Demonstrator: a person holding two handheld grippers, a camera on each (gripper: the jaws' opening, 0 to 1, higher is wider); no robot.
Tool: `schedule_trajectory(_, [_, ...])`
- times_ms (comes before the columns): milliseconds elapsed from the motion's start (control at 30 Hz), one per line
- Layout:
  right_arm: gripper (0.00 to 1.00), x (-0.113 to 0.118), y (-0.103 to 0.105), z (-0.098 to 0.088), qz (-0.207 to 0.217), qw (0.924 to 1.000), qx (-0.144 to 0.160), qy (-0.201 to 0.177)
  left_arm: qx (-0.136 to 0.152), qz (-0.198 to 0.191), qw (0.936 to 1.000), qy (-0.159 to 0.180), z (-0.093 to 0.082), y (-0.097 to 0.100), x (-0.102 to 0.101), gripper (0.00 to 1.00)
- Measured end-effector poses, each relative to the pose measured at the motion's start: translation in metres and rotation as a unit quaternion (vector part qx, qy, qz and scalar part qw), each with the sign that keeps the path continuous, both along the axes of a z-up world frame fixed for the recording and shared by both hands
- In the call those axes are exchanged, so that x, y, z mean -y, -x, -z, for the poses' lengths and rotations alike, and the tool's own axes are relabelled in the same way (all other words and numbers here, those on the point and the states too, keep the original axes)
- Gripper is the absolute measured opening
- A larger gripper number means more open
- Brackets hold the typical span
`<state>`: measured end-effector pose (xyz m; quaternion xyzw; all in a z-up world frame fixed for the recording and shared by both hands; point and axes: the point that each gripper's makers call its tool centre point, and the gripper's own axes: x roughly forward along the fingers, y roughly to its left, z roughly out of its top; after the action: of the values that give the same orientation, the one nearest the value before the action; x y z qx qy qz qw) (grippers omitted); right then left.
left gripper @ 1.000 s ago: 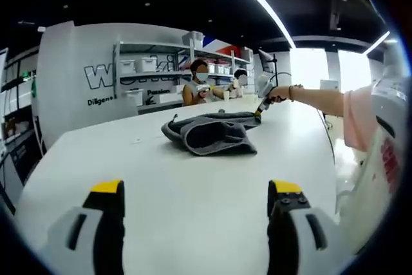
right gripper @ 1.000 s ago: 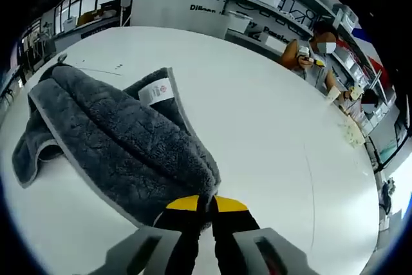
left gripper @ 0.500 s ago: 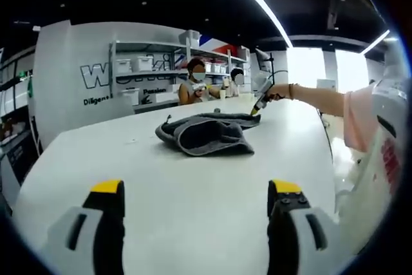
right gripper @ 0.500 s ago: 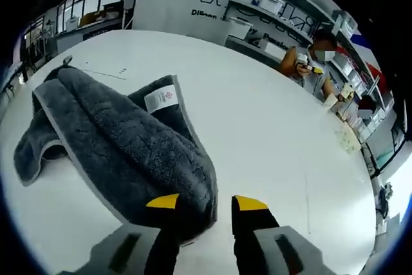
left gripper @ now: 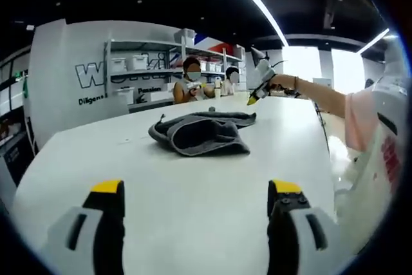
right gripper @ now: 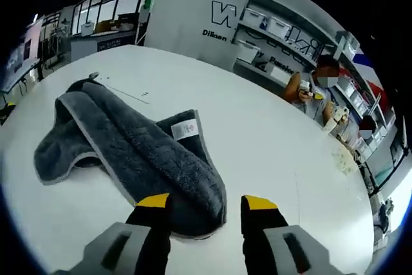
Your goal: Fold the towel on the table until its edges align and the towel forms a compact rectangular stack.
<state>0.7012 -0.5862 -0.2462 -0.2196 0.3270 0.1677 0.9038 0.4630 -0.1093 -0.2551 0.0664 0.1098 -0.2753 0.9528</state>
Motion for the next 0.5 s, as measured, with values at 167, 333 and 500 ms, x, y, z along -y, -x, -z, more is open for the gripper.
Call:
schedule_trajectory(167, [0.54, -0.010, 0.009, -0.006, -0.015, 0.9997, 0.003, -0.019, 0.000, -0.001, 1.0000, 0.000, 0.000, 0.000, -0.001, 0.97])
schedule_trajectory(333, [0.67, -0.024, 0.025, -0.012, -0.031, 0.9988, 0.014, -0.036, 0.000, -0.006, 1.0000, 0.001, -0.001, -0.001, -0.003, 0.97])
schedule_trajectory(500, [0.75, -0.039, 0.043, -0.016, -0.056, 0.9973, 0.027, -0.040, -0.002, -0.005, 1.0000, -0.001, -0.001, -0.001, -0.002, 0.97])
